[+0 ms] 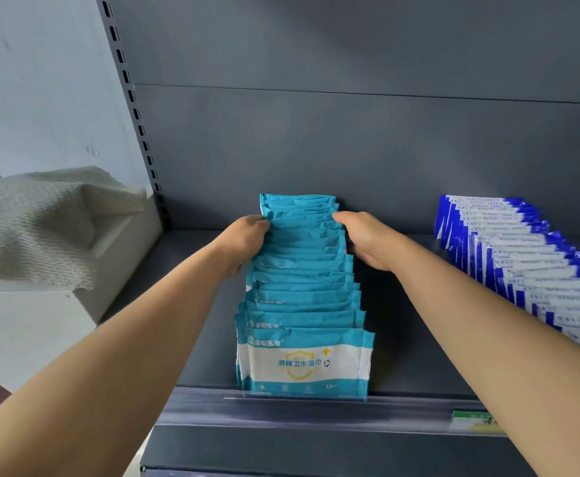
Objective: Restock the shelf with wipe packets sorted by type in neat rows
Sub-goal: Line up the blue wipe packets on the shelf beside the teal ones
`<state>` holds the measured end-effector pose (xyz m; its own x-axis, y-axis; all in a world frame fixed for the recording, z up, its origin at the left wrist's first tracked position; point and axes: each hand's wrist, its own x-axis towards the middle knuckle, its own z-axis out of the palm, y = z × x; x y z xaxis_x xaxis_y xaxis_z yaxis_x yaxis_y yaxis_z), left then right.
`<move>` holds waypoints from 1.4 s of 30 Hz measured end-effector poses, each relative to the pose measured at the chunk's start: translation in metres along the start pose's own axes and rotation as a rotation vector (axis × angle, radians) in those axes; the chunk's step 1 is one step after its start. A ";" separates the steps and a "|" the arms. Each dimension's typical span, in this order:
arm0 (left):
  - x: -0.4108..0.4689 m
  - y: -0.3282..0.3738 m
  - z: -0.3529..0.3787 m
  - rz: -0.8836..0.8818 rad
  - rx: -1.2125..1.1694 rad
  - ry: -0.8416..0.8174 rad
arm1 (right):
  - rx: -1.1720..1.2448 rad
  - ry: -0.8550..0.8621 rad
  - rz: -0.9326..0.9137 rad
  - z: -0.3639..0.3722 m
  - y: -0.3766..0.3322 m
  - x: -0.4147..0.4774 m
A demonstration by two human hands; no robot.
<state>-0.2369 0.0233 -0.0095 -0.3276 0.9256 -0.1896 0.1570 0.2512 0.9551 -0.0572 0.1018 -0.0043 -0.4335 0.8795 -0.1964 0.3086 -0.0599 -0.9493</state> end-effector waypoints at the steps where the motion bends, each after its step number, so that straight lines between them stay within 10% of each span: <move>1: 0.002 0.000 -0.003 0.004 -0.014 0.021 | -0.023 0.022 -0.006 -0.001 -0.001 0.002; 18: 0.028 0.001 -0.007 -0.154 -0.406 -0.038 | 0.075 0.041 0.067 0.009 -0.003 0.032; 42: 0.029 0.006 -0.004 -0.096 -0.278 -0.101 | 0.024 0.023 0.033 0.016 -0.008 0.019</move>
<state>-0.2494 0.0505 -0.0079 -0.2325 0.9281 -0.2908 -0.1360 0.2650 0.9546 -0.0814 0.1111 -0.0040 -0.4041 0.8873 -0.2221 0.3019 -0.0999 -0.9481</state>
